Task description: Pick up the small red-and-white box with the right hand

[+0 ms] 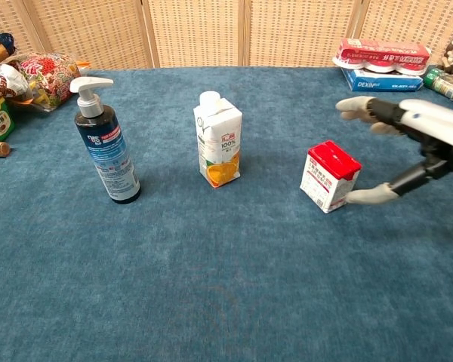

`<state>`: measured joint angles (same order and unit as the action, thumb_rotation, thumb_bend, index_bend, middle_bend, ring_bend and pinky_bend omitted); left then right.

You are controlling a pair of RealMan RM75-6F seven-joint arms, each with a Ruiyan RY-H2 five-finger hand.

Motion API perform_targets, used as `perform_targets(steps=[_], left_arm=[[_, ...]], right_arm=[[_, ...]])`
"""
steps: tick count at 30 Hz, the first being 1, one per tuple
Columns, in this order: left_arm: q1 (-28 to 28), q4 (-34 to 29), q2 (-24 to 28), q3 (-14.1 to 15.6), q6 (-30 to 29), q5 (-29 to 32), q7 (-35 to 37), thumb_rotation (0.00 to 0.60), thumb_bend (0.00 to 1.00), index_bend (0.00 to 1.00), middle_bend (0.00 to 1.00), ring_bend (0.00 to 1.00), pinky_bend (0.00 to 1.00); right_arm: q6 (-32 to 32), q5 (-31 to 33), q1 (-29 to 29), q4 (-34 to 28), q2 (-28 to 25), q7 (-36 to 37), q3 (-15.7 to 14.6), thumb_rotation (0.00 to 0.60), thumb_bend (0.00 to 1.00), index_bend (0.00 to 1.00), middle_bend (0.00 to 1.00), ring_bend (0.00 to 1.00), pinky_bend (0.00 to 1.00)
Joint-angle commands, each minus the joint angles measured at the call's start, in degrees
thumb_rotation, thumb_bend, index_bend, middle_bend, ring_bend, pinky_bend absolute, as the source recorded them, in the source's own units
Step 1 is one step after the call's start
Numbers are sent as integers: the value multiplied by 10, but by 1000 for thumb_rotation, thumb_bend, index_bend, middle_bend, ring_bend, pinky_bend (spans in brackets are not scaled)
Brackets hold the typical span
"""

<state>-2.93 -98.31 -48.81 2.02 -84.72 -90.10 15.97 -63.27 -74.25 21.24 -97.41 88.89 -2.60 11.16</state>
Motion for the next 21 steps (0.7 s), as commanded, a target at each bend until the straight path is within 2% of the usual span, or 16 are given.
perform_targets(steps=[1,6,10,21], left_arm=[[-1,1,0,-1,2,2,0,600,0,156,0,0,0],[-1,1,0,-2,4,3,1,600,0,156,0,0,0],[-2,2,0,-1,4,1,1,600,0,156,0,0,0],[-1,1,-2,-2,4,2,-3,600,0,156,0,0,0]], right_arm=[[12,43,19,7,23,-30,18,600,0,0,0,0,0],[3,100,33,-1,42,-88,30,600,0,0,0,0,0],[-13,122,46,8,63,-126,37,600,0,0,0,0,0],[-17,164,68,36,92,-143,47,600,0,0,0,0,0]])
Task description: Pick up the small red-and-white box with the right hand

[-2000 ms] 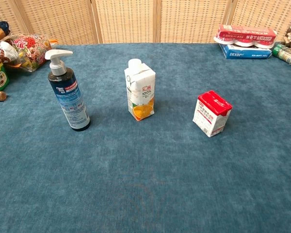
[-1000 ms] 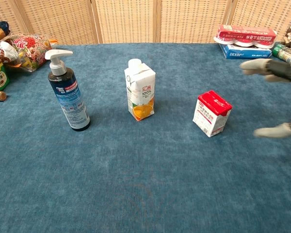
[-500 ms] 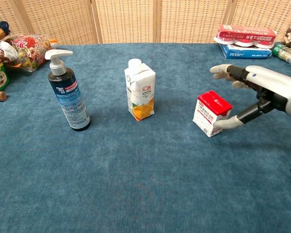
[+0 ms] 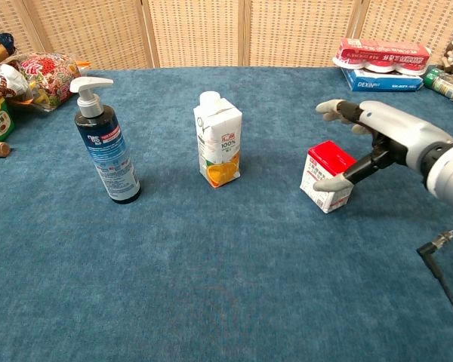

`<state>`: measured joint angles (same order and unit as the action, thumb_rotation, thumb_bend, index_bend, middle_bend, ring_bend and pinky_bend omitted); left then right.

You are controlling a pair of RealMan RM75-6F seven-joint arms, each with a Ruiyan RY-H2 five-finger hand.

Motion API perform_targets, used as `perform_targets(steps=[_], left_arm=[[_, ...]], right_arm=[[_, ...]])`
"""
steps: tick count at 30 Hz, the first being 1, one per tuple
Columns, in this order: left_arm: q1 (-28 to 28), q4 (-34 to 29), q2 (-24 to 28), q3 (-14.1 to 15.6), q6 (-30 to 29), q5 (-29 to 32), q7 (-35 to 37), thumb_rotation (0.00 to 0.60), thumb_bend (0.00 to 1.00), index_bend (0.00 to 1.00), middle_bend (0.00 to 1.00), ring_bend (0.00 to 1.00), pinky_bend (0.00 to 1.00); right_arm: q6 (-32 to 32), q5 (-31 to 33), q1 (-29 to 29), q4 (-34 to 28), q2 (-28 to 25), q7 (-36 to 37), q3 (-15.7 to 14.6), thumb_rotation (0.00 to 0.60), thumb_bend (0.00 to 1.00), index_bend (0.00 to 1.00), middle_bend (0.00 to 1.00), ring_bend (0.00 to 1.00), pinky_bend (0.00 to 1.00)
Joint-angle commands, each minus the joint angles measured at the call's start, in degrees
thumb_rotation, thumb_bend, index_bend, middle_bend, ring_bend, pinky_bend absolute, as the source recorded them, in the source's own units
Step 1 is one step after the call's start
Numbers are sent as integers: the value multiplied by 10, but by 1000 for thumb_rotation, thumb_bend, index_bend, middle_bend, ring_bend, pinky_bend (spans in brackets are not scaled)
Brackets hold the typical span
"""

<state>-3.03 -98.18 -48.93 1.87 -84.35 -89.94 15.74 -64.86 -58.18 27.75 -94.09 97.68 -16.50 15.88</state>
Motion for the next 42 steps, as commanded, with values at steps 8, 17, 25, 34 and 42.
perform_targets(steps=[8,17,25,34,42], left_arm=[[-1,0,-1,-1,2,2,-3,600,0,156,0,0,0],[-1,1,-1,-1,4,4,-3,600,0,156,0,0,0],[-2,-1,-4,-1,7,3,-10,600,0,156,0,0,0],[-3,-4,-6,-1,11,6,-19,600,0,155,0,0,0],[-4,-4,-6,-1,11,4,-21,600,0,155,0,0,0]], right_arm=[[-9,20,16,44,33,-10,4,600,0,0,0,0,0],[-22,9,14,89,56,3,-8,600,0,0,0,3,132],[-33,-18,5,133,69,40,-13,600,0,65,424,461,646],[-64,-51,-7,172,89,72,-15,600,29,468,806,806,974],[-91,-73,-19,171,85,82,-11,600,91,580,901,881,1000]])
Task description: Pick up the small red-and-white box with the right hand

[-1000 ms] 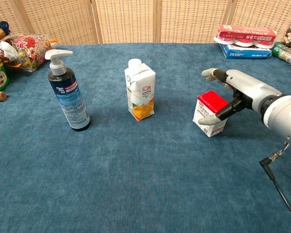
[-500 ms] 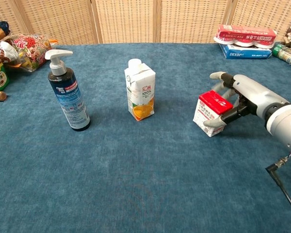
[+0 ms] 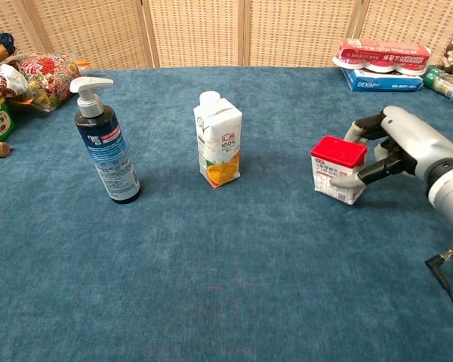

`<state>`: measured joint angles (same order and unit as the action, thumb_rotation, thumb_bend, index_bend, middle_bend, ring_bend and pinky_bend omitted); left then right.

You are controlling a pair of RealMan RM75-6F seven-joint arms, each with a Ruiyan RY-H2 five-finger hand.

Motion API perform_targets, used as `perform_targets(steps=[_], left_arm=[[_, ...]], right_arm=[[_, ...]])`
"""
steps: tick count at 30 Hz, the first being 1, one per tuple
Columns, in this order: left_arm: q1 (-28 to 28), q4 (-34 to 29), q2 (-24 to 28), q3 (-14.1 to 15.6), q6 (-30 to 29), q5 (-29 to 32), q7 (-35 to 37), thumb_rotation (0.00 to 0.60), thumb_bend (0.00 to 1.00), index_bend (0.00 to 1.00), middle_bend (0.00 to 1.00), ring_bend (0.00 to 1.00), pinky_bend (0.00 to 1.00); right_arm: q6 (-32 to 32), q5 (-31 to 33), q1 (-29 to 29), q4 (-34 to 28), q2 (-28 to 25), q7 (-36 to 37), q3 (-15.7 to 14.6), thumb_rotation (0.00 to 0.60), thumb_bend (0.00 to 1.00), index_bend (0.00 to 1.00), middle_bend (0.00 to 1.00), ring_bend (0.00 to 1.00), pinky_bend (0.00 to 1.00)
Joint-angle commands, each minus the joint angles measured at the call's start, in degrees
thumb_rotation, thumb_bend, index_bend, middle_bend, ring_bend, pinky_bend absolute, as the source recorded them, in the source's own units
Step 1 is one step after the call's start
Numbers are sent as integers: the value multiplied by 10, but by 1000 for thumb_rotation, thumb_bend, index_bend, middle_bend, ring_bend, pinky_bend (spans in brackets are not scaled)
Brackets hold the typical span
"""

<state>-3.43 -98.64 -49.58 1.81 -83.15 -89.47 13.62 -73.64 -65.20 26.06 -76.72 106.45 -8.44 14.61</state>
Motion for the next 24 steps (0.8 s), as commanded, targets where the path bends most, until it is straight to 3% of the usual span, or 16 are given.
perform_targets(steps=[1,8,14,24], left_arm=[[1,0,0,0,-2,-1,1,600,0,155,0,0,0],[1,0,2,1,-4,-5,8,600,0,156,0,0,0],[3,2,5,3,-9,-13,17,600,0,155,0,0,0],[5,5,8,7,-18,-25,31,600,0,156,0,0,0]], right_arm=[[-5,-5,-3,-6,-4,3,2,600,93,580,902,882,1000],[-37,-31,-15,-60,-35,-2,10,600,100,587,912,881,1000],[-78,-68,-20,-149,-81,-21,31,600,110,591,917,885,1000],[-101,-91,10,-314,-145,-113,102,600,111,595,919,886,1000]])
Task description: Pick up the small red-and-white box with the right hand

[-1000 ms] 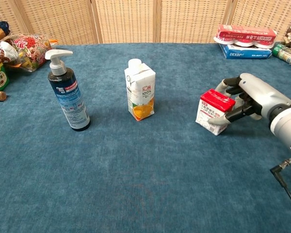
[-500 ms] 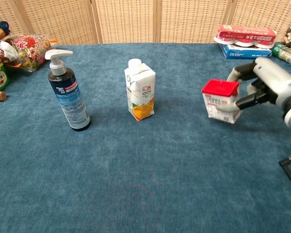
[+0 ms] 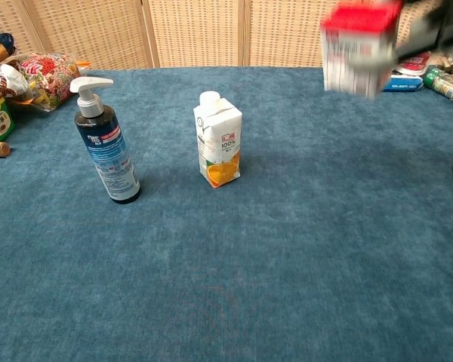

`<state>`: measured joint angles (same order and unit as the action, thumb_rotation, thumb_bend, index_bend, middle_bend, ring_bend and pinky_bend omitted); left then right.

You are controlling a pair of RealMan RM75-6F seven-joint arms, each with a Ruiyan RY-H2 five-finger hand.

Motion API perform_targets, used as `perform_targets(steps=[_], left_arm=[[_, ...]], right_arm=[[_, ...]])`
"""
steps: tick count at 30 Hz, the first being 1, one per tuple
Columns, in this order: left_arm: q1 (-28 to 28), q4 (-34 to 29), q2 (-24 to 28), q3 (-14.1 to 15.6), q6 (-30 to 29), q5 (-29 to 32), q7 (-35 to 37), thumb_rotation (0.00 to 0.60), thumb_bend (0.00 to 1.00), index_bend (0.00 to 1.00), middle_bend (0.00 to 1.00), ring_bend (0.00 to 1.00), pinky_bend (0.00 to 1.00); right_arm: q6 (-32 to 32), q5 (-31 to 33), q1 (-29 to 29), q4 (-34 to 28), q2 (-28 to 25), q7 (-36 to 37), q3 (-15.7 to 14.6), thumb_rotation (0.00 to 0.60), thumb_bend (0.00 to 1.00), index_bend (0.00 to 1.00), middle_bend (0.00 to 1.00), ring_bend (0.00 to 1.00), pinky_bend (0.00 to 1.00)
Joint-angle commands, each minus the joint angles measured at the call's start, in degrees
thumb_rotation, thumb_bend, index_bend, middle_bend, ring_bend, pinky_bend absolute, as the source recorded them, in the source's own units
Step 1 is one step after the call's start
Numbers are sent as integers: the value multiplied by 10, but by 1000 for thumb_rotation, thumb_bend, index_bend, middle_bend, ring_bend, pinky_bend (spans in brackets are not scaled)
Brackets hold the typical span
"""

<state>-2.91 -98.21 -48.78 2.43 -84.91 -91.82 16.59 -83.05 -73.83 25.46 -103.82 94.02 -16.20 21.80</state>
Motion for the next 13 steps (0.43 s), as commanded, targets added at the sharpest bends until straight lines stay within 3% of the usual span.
perform_targets(steps=[1,6,13], left_arm=[[0,1,1,1,-1,-2,2,600,0,156,0,0,0],[0,3,1,3,-2,-5,8,600,0,156,0,0,0],[0,5,1,6,-1,-10,8,600,0,156,0,0,0]], right_arm=[[-7,-1,21,-56,-24,-46,37,600,111,595,919,886,1000],[-7,11,47,-113,-35,-104,67,600,110,597,918,887,1000],[-17,22,72,-155,-31,-156,75,600,108,596,918,888,1000]])
